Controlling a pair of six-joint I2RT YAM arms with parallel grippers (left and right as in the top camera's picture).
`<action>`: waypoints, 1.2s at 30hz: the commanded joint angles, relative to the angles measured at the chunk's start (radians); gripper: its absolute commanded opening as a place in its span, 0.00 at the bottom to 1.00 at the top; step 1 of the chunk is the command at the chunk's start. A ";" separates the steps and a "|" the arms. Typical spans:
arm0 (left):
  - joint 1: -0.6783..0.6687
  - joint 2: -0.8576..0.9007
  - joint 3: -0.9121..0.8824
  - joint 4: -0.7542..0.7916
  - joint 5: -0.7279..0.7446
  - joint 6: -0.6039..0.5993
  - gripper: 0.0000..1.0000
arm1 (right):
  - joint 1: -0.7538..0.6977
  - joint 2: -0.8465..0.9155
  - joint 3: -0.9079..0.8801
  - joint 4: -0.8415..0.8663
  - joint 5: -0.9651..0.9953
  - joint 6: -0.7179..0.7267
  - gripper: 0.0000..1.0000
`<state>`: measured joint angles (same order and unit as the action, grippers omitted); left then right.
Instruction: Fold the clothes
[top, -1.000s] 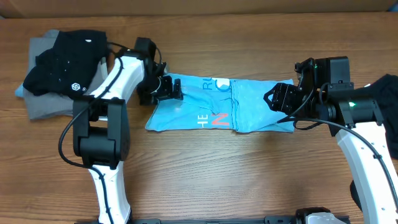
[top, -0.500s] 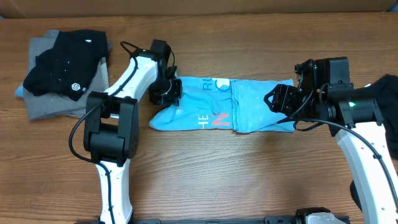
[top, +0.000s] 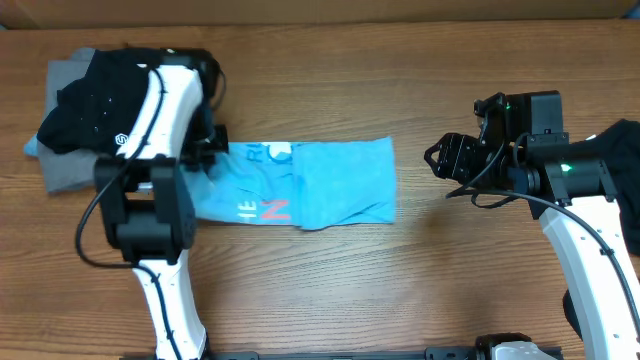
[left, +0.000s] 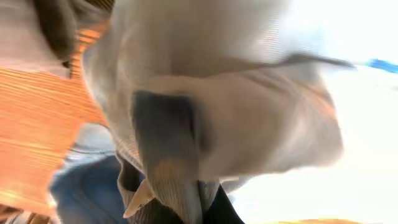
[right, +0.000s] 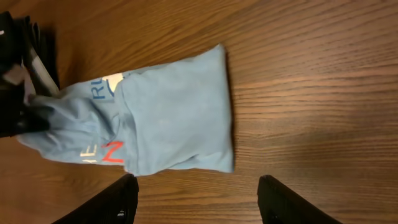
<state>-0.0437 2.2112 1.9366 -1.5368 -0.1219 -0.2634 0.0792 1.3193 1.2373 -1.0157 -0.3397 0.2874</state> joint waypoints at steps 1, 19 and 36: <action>-0.054 -0.079 0.043 0.001 0.088 -0.018 0.04 | -0.002 -0.010 0.013 0.008 0.003 -0.003 0.65; -0.516 -0.091 0.051 0.219 0.204 -0.181 0.13 | -0.002 -0.010 0.013 -0.035 0.158 0.095 0.65; -0.614 -0.093 0.052 0.273 0.198 -0.260 0.65 | -0.075 -0.010 0.013 -0.097 0.240 0.136 0.72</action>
<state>-0.6624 2.1391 1.9720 -1.2312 0.0872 -0.5228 0.0113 1.3193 1.2373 -1.1160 -0.1116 0.4431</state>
